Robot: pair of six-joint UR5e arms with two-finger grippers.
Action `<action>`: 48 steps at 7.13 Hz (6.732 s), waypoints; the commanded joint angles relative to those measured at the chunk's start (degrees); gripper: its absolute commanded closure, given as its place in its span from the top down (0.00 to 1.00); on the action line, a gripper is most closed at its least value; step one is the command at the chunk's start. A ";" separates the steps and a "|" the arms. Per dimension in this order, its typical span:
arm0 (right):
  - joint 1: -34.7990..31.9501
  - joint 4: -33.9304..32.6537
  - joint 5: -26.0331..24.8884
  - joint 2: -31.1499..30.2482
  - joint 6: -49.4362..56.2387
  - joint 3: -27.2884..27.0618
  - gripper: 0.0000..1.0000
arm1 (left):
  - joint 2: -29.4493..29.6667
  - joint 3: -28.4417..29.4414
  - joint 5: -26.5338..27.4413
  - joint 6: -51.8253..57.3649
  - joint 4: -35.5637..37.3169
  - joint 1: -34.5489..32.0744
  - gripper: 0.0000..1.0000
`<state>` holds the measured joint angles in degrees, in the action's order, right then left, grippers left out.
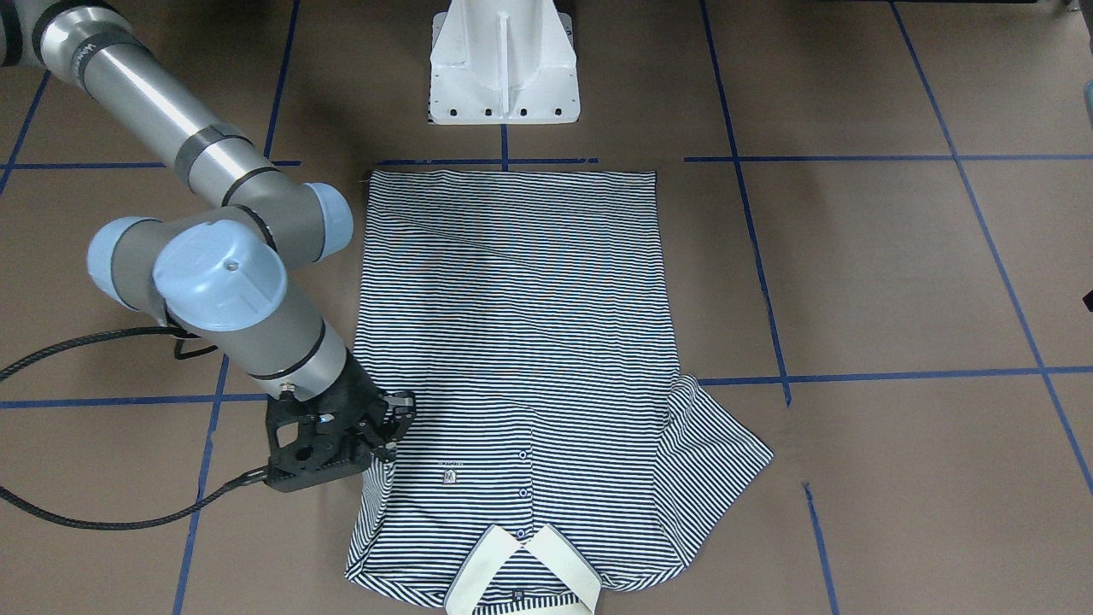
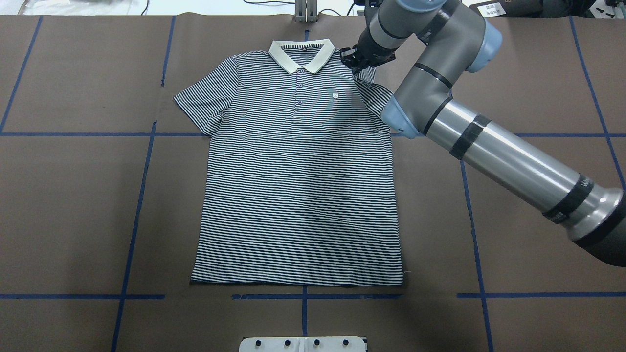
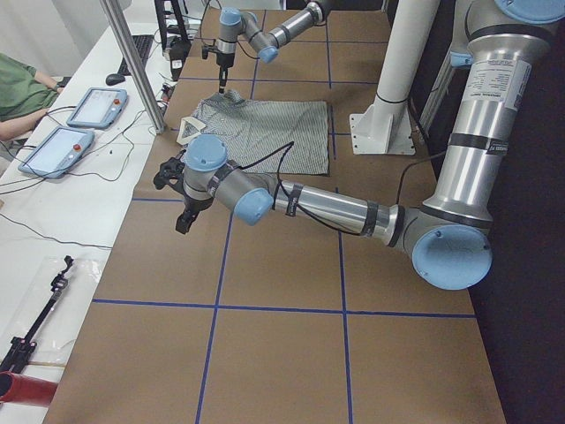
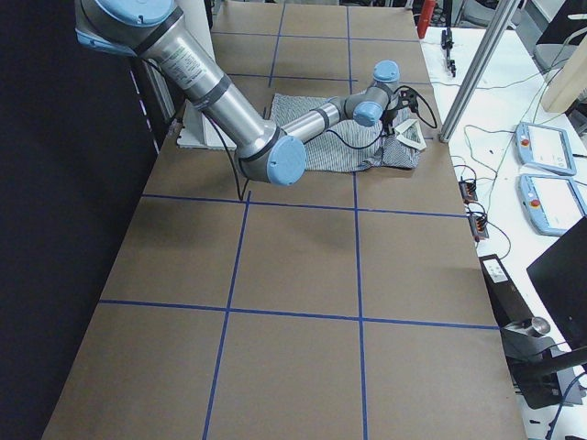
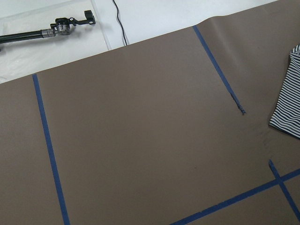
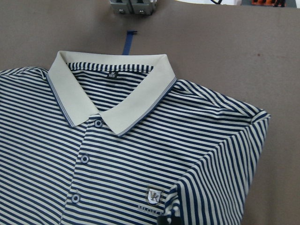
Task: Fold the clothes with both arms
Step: 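Grasp the sleeve with the right gripper and fold it inward over the chest, then release the sleeve and raise the right gripper away while the left arm moves in, then grasp the sleeve nearest the left gripper and fold it inward over the chest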
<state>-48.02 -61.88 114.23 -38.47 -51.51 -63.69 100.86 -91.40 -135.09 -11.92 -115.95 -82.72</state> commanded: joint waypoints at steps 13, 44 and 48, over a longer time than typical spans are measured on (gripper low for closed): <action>1.00 0.27 -2.26 -3.98 -5.27 2.96 1.00 | 1.18 -2.29 0.00 -4.25 0.02 0.02 1.00; -8.14 -41.13 11.36 -15.32 8.45 -33.07 1.00 | 24.91 28.64 40.26 -53.56 -16.42 36.67 0.89; -7.96 -41.13 11.36 -15.23 8.01 -33.16 1.00 | 25.00 28.38 40.08 -49.90 -15.98 36.67 0.07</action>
<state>-56.03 -103.01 125.60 -53.76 -43.35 -96.79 125.81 -62.85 -94.93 -64.45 -132.21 -46.09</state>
